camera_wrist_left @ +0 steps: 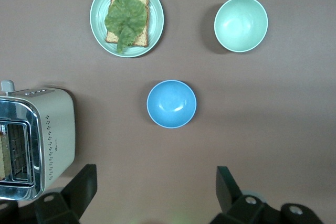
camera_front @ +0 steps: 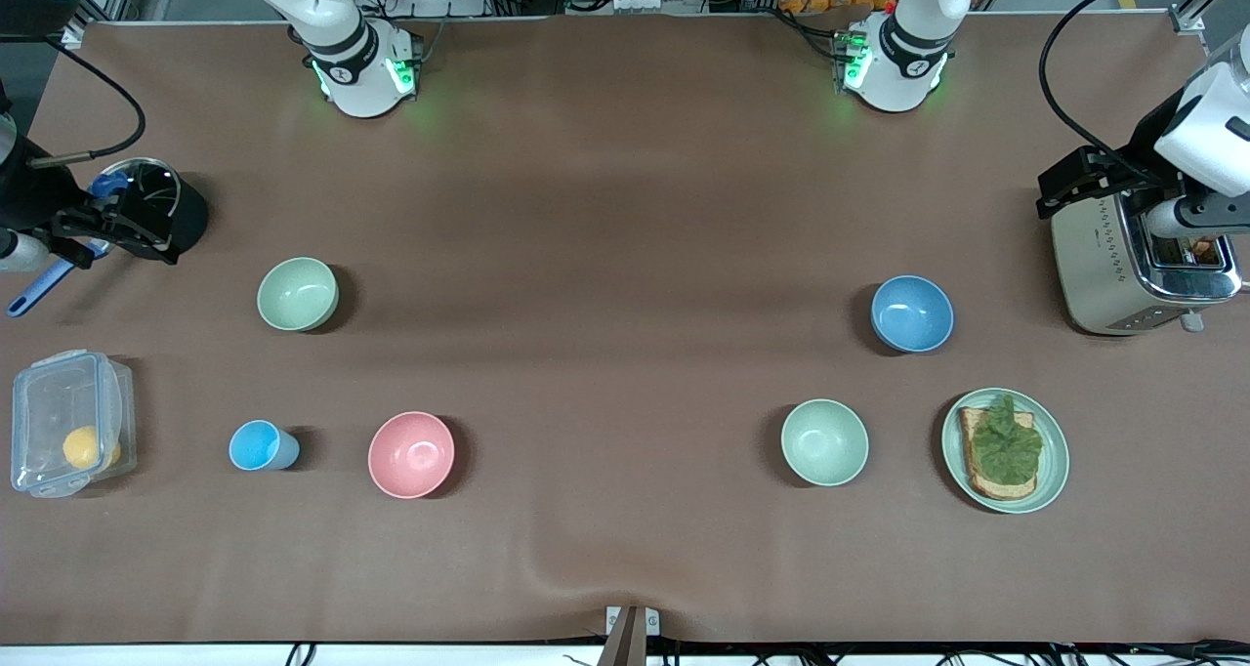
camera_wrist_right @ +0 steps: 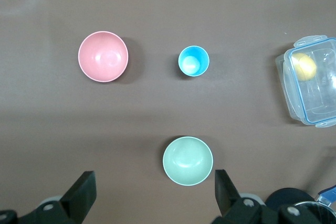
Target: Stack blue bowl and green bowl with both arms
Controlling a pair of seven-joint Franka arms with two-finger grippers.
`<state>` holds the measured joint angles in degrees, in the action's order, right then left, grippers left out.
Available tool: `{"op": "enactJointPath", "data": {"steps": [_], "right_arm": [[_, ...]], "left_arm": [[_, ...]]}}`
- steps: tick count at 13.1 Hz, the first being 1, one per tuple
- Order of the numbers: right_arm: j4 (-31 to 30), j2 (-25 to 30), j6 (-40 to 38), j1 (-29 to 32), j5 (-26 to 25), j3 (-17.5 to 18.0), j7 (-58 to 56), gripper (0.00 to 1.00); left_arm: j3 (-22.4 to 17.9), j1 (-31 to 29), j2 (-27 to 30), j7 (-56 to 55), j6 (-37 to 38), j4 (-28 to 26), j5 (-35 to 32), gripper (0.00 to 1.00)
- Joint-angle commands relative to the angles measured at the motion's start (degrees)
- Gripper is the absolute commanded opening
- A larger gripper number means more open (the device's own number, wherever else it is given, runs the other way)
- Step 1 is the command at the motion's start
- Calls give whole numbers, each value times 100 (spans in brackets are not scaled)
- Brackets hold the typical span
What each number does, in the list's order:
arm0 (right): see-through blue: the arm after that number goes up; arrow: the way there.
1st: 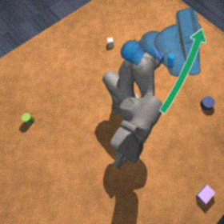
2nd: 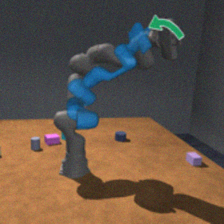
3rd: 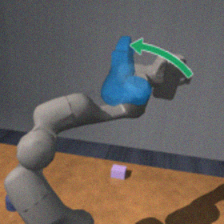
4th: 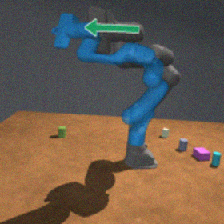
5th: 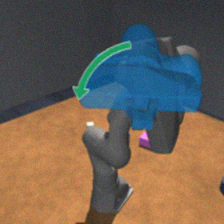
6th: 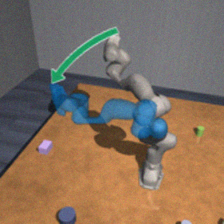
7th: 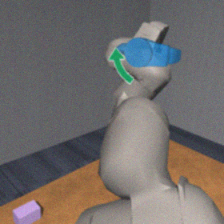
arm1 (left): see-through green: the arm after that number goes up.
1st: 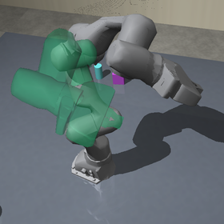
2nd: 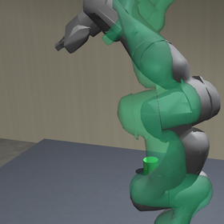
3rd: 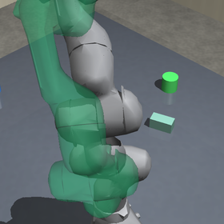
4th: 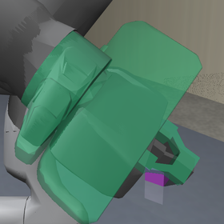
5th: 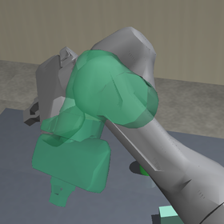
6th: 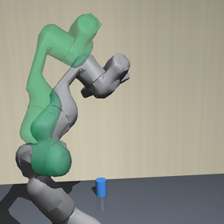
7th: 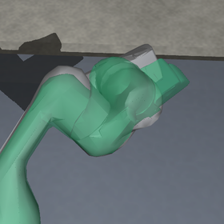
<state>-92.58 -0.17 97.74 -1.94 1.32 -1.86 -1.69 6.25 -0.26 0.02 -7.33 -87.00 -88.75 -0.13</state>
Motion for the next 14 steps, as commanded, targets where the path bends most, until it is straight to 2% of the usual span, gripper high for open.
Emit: {"op": "enactJointPath", "data": {"steps": [1, 5, 9, 11, 14], "right_arm": [[55, 123, -71, -25, 79, -25, 72, 100], [117, 114, -98, -8, 79, -25, 72, 100], [91, 79, -89, -60, 62, -25, 3, 100], [3, -131, -97, -69, 17, -16, -33, 100], [-243, -342, 25, 9, 26, -25, -24, 100]], "left_arm": [[-1, -18, 95, 135, 113, 7, 83, 100], [-10, -53, -1, 127, 104, -2, 57, 100], [-19, -19, -721, 144, -281, -124, 39, 100], [-2, -1, -977, 101, -711, -439, -249, 100], [-10, -71, -1004, 13, -1642, -1335, -251, 100]]}}
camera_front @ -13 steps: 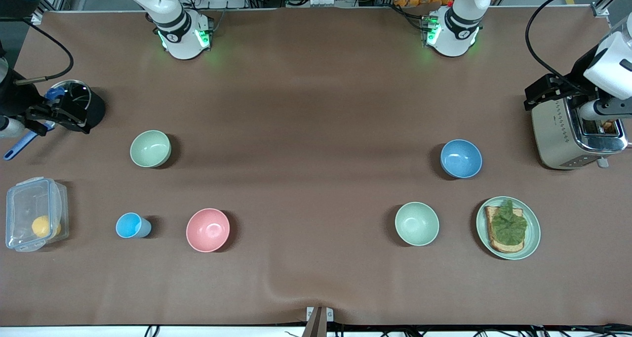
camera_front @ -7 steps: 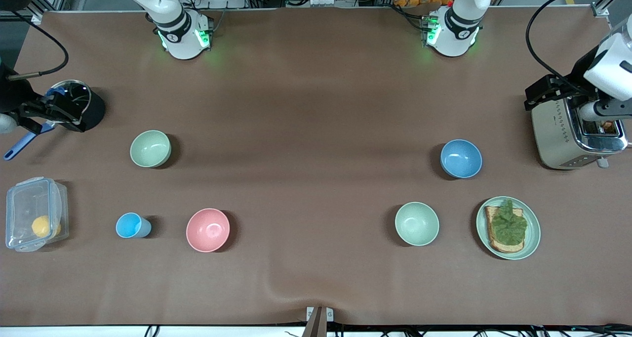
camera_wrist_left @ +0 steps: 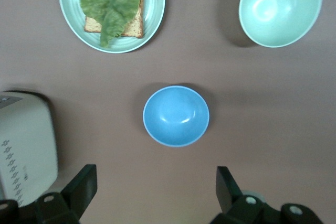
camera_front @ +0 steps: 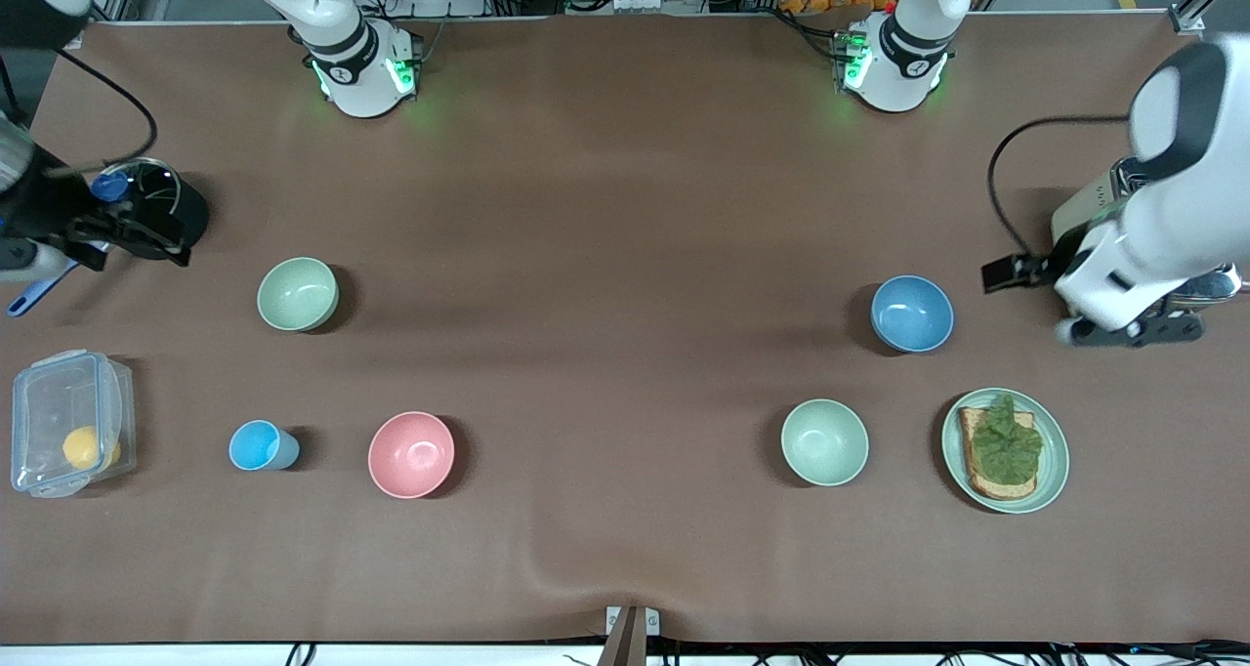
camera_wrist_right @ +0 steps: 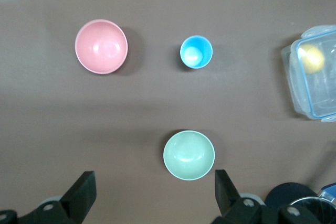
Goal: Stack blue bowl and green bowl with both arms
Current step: 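Reach the right gripper to the green bowl while the left gripper reaches the blue bowl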
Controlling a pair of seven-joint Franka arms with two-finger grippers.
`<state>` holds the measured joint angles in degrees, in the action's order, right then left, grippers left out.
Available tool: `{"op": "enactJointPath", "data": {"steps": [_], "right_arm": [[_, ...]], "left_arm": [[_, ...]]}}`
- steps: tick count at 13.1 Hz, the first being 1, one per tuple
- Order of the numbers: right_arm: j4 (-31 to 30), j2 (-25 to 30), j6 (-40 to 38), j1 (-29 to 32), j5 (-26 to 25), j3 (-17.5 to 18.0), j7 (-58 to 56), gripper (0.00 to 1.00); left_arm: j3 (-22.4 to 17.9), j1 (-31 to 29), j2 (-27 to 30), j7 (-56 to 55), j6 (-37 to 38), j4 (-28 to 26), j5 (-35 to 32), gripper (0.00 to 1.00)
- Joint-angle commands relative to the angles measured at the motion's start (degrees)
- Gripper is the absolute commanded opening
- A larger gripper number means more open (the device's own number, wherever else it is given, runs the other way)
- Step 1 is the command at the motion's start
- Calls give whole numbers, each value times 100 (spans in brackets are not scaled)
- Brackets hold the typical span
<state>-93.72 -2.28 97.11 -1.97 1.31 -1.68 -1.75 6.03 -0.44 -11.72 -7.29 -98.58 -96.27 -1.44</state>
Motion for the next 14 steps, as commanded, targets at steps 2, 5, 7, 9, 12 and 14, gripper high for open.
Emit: {"op": "enactJointPath", "data": {"steps": [2, 5, 7, 9, 12, 14], "right_arm": [[-698, -141, 587, 161, 36, -52, -70, 100], [-1901, -114, 1581, 389, 62, -61, -639, 100], [-2421, -149, 2161, 539, 63, -61, -791, 100], [-2782, -254, 2636, 635, 63, -69, -809, 100], [-2907, -719, 2989, 855, 63, -61, -1011, 100], [-3003, -922, 3252, 970, 63, -61, -1404, 100]], "left_arm": [[-14, -114, 39, -9, -1108, -1041, -128, 100], [-14, -228, -269, -9, -2258, -1674, -408, 100], [-5, -316, -427, -9, -2647, -1912, -427, 100], [4, -404, -542, 0, -2806, -2044, -427, 100], [4, -413, -604, 0, -3078, -2369, -427, 100], [4, -430, -682, 0, -3272, -2493, -427, 100]]}}
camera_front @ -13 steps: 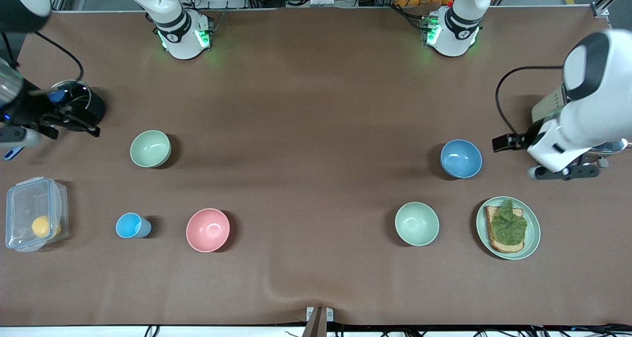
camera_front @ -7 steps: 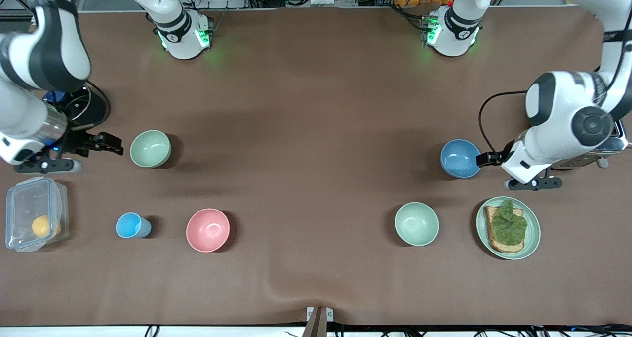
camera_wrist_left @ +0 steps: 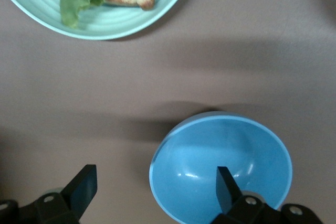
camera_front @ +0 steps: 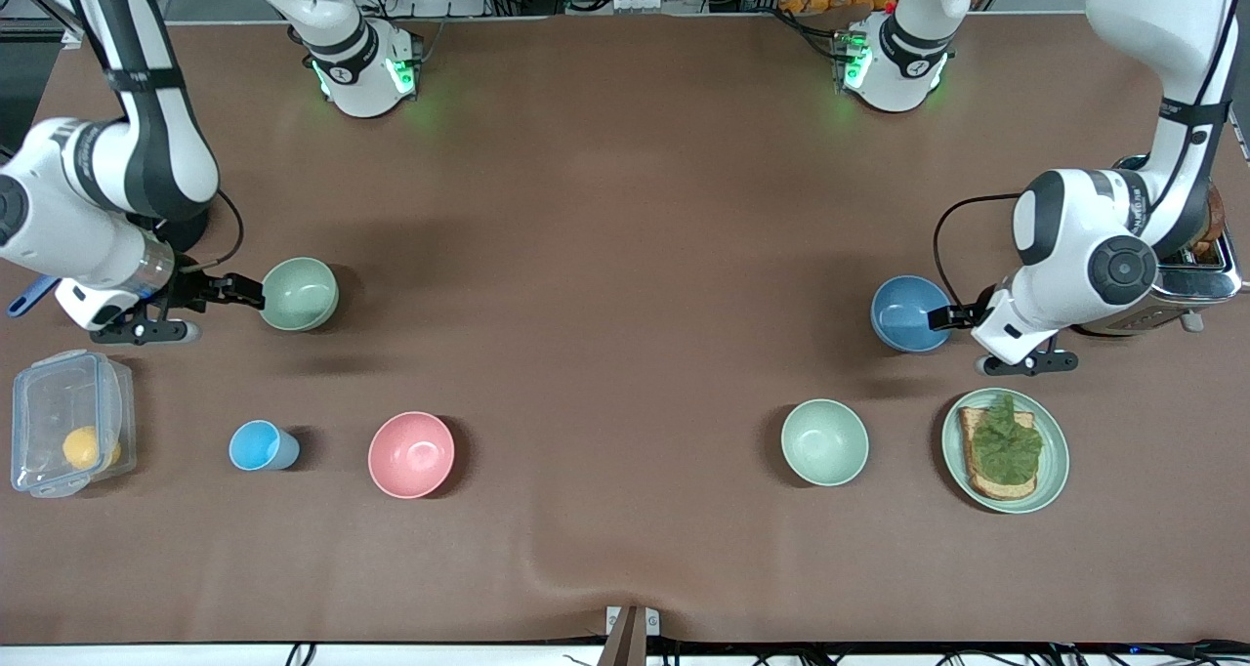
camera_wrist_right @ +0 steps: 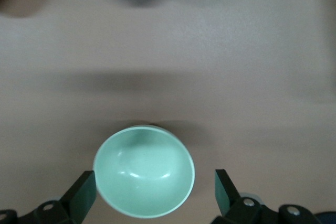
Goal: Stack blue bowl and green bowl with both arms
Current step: 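Reach the right gripper to the green bowl while the left gripper reaches the blue bowl, then grasp the green bowl with the right gripper while the left gripper grasps the blue bowl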
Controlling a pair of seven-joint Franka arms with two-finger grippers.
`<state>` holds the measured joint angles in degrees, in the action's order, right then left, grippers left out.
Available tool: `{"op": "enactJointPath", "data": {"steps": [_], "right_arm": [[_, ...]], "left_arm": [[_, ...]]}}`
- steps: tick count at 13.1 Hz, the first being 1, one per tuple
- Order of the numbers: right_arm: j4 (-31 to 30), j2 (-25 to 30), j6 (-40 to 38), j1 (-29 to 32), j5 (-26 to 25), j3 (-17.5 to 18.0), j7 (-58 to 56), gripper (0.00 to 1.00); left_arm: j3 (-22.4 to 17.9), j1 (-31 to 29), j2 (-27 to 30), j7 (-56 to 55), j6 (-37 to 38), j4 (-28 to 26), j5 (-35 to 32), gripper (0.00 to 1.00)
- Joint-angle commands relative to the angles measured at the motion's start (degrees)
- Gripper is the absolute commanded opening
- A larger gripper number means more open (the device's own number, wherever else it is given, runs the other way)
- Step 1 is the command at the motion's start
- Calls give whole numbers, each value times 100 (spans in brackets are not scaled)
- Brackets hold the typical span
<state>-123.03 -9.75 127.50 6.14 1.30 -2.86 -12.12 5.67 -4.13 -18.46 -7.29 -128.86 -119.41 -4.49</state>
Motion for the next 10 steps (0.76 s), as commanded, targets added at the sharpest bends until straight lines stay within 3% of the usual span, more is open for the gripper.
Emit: {"op": "enactJointPath", "data": {"steps": [1, 4, 8, 9, 10], "right_arm": [[-194, -246, 457, 203, 63, 57, -440, 100], [-581, -545, 1126, 397, 72, 66, -861, 100], [-731, -616, 1101, 397, 107, 84, -915, 95], [-766, -642, 1127, 380, 194, 92, -924, 91], [-793, -721, 1163, 388, 213, 93, -924, 79]], "left_arm": [[31, -70, -44, 0, -314, -214, -123, 99], [39, -114, -105, 9, -350, -293, -131, 94], [39, -141, -193, 9, -482, -407, -132, 82], [31, -141, -211, 9, -482, -407, -132, 77], [31, -141, -228, 9, -491, -407, -132, 73]]}}
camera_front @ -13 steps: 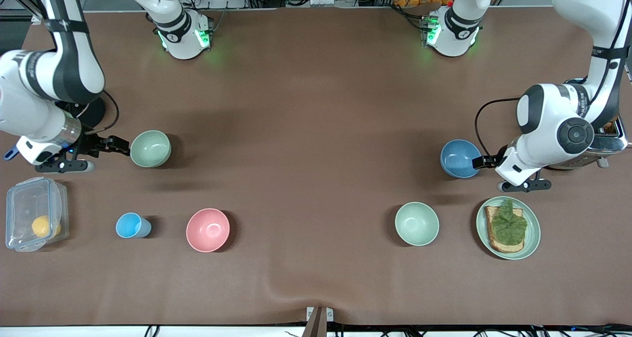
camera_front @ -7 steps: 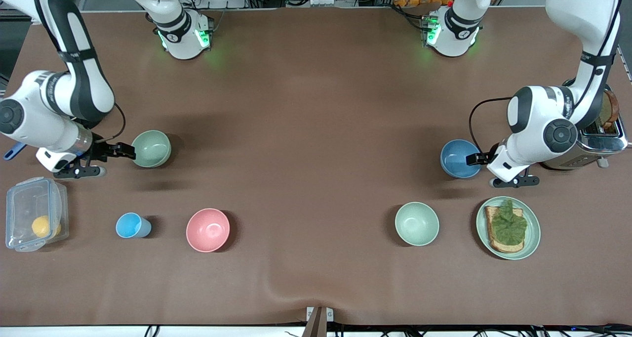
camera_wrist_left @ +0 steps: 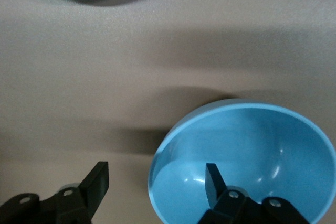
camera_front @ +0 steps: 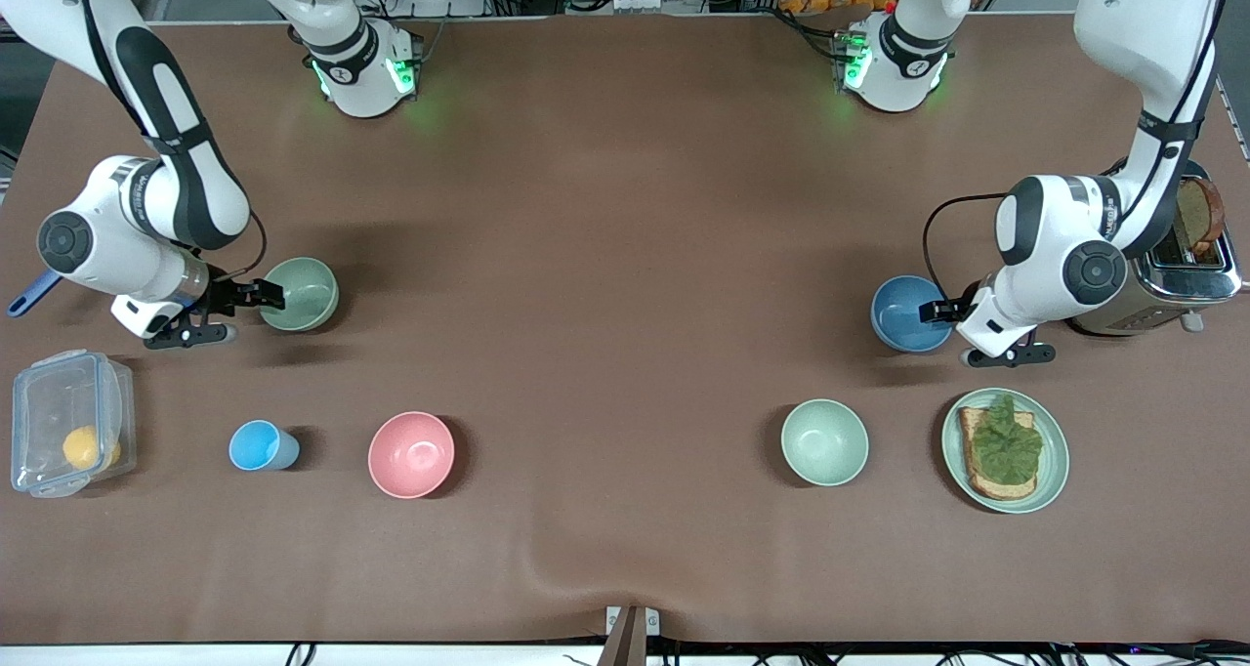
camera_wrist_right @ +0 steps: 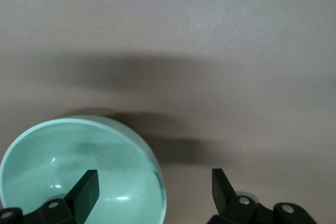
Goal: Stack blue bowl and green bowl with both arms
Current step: 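Grasp the green bowl with the right gripper while the left gripper grasps the blue bowl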
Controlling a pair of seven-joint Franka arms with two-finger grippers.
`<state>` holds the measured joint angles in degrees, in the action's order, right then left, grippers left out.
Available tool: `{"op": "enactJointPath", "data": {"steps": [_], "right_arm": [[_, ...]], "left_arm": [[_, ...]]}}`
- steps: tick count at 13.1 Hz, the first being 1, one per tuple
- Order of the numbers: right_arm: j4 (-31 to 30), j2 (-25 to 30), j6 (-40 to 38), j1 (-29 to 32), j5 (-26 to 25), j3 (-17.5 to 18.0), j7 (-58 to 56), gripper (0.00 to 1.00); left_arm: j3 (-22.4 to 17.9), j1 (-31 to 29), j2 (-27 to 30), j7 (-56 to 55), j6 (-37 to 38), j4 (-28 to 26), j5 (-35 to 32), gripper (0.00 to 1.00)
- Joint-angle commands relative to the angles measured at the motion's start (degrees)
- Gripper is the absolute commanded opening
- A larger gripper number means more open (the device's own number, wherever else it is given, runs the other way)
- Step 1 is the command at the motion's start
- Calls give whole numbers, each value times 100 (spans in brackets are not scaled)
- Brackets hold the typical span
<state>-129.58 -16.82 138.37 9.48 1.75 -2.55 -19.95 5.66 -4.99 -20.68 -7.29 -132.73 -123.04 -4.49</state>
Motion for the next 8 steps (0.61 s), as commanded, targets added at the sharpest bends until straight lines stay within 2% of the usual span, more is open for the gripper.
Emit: {"op": "enactJointPath", "data": {"steps": [1, 4, 5, 6, 8], "right_arm": [[-147, -41, 76, 54, 168, 61, -140, 67], [-147, -85, 76, 62, 168, 61, -140, 27], [-147, -76, 50, 54, 168, 61, -140, 9], [-129, -76, 15, 45, 168, 70, -140, 0], [-42, -76, -160, -52, 246, 105, -9, 0]], "left_arm": [[31, -55, -32, 9, -104, -44, -131, 70], [31, -46, -50, 9, -104, -44, -131, 64], [31, -46, -50, 9, -104, -36, -131, 61], [31, -46, -50, 9, -104, -36, -131, 59], [31, -46, -50, 9, -104, -36, -131, 55]]}}
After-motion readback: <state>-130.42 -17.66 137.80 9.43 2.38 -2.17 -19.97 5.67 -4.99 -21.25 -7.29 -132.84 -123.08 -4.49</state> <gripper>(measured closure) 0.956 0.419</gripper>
